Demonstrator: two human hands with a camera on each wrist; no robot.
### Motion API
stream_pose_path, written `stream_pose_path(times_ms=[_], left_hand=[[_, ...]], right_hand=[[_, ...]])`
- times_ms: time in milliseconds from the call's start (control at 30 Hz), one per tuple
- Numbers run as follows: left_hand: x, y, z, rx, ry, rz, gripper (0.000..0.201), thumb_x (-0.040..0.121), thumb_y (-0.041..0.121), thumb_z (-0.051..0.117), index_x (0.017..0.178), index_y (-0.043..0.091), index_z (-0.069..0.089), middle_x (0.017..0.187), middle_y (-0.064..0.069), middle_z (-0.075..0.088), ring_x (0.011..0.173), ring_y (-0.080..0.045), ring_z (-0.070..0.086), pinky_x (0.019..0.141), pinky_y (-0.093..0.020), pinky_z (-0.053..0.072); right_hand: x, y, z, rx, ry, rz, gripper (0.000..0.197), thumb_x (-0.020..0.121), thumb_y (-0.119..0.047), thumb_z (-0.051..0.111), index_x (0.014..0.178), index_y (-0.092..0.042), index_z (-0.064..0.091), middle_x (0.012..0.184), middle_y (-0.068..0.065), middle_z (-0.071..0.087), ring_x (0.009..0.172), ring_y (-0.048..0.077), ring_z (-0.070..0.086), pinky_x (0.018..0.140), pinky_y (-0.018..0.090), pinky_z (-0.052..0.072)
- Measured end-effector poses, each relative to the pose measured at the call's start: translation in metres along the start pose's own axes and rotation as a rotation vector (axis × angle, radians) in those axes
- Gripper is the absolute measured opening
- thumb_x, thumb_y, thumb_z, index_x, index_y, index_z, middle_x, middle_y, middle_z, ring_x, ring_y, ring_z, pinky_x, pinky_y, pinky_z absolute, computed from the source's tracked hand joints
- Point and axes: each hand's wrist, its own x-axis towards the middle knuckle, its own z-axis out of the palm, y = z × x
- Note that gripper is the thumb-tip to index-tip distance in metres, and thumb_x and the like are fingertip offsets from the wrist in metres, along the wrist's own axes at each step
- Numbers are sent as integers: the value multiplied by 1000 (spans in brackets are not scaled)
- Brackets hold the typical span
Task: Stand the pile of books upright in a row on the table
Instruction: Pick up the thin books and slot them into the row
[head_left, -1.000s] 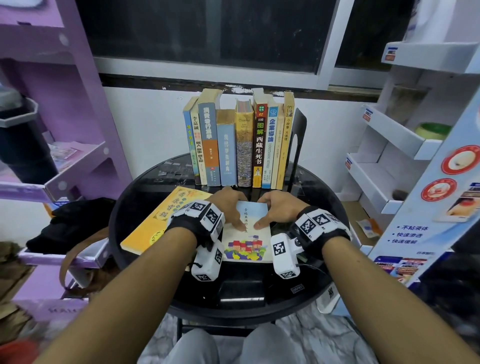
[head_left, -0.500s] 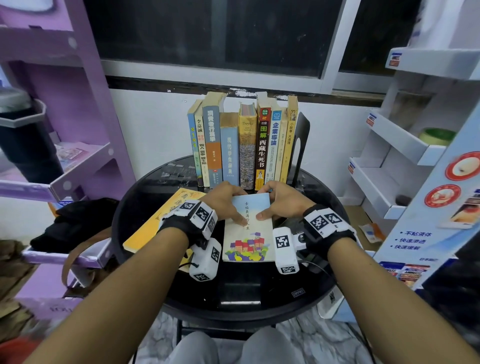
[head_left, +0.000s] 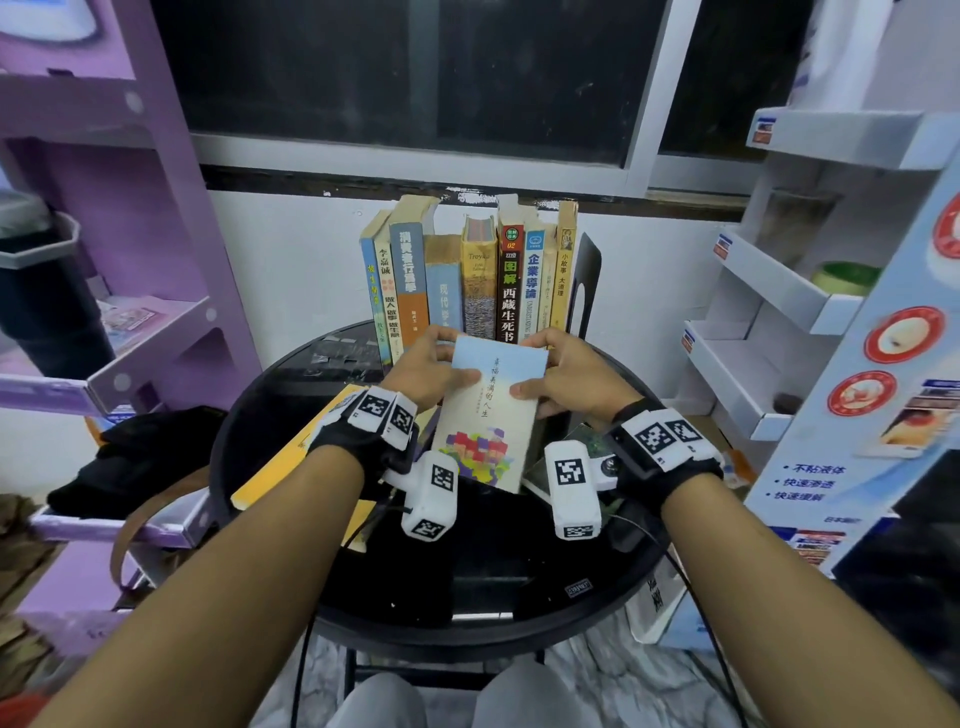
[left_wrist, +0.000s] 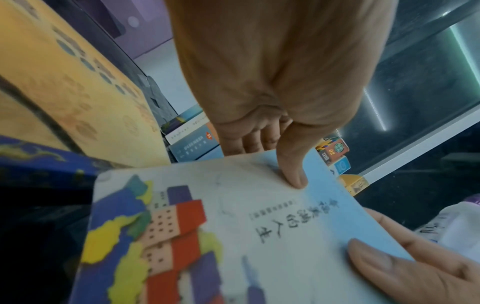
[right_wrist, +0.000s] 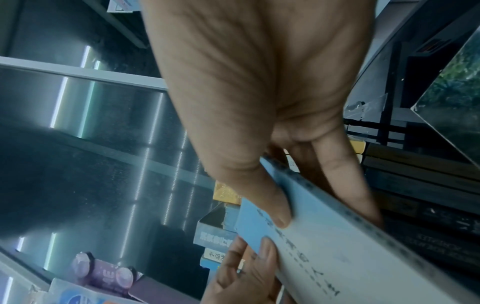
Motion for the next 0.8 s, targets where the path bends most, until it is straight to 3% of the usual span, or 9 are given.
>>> stream_pose_path(times_ms=[100,267,433,567,667,733,800], left_hand=[[1,7,4,-12,-39,43,39,80,-6,70,101,17,47,95,-6,60,91,-30,61,81,-48,54],[3,19,16,-53,-65,112,37,79,-9,68,94,19,50,90,-8,62,82,-30,62,77,-47,54],[8,29,28,-94,-68,152,37,82,-7,67,115,6,56,95,-6,64,94,-30,63,86,-47,54],[11,38,43,-68,-71,180,34,83,-5,66,114,7,57,96,-3,62,95,-23,61,79,-36,56],[15,47,54,-14,-81,185,37,85,-4,65,120,3,56,100,-4,61,95,-19,60,72,-23,53],[18,54,59,33,-67,211,38,87,0,65,123,7,56,112,-5,62,101,-15,58,83,-23,52],[23,61,61,77,-5,257,37,87,4,65,123,13,57,119,-2,62,110,-13,56,97,-27,46]], right_hand=[[-8,-6,-1,-36,-113,-10,28,90,-3,64,109,-20,52,119,12,59,96,25,68,66,43,61],[-17,-9,-10,-104,-33,-96,39,88,-7,67,119,-25,51,115,7,60,98,25,68,69,46,61],[-23,-9,-20,-21,31,-133,46,84,-3,70,122,-24,53,112,2,60,100,21,67,71,45,61],[-26,-7,-28,-31,141,-144,48,83,-4,71,125,-20,56,107,-2,62,96,20,68,66,41,62],[-28,-2,-36,-82,206,-148,41,84,-5,70,120,-20,58,101,-5,61,85,10,66,53,24,57],[-28,2,-42,-116,241,-135,36,84,-6,69,114,-23,58,101,-2,63,82,9,65,48,18,53],[-27,6,-48,-142,277,-113,34,84,-7,69,111,-24,58,104,1,65,86,16,67,51,20,56]])
